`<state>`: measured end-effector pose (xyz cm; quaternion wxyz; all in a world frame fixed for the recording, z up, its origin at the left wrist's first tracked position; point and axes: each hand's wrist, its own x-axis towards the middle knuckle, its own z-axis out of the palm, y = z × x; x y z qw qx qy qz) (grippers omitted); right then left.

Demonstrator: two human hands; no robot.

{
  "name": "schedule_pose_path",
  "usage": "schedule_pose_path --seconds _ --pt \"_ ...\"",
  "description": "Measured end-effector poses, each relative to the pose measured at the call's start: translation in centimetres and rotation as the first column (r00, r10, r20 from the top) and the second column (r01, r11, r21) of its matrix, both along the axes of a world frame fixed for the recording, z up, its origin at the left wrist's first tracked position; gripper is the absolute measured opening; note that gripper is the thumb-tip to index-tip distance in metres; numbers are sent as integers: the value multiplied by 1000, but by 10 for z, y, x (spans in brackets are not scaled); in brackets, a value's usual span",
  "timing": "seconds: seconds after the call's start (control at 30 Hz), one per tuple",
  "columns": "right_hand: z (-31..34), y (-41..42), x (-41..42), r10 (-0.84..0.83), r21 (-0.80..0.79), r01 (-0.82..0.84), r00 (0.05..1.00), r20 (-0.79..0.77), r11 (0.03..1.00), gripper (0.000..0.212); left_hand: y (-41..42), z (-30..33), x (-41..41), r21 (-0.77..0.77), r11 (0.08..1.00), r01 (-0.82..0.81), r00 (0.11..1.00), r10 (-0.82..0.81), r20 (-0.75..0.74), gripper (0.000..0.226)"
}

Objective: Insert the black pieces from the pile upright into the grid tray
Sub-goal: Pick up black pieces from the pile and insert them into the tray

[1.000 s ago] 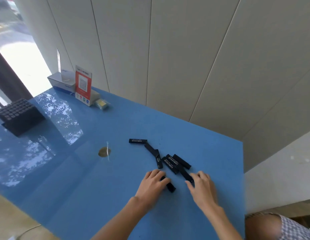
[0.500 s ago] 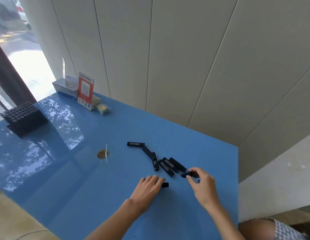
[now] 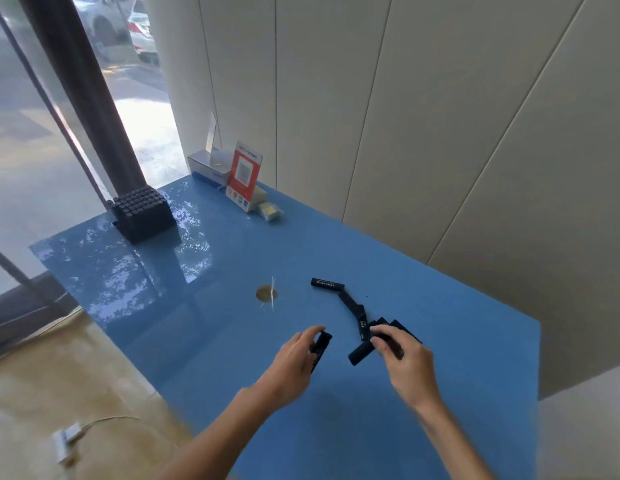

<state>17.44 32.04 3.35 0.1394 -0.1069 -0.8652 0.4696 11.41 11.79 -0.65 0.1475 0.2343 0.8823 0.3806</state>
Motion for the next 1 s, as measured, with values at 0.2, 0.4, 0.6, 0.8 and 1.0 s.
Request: schedule_pose_path --seconds 0.2,0.4,0.6,0.8,1.0 --pt "5 -52 -15 87 105 -97 991 101 990 32 -55 6 -14 92 995 -34 999 34 -2 49" --pt "9 -125 -43 132 317 -167 983 128 934 19 -134 27 -35 155 986 -55 998 53 18 46" --pt "24 -222 -81 156 219 -168 985 70 961 14 -232 41 -65 158 984 -77 997 77 0 57" --pt "31 -300 -111 120 74 -124 991 52 989 23 -309 48 -90 154 983 -96 995 100 -19 55" --pt "32 -341 -145 134 6 -134 990 34 991 21 -353 42 -120 215 969 -122 991 129 -21 56"
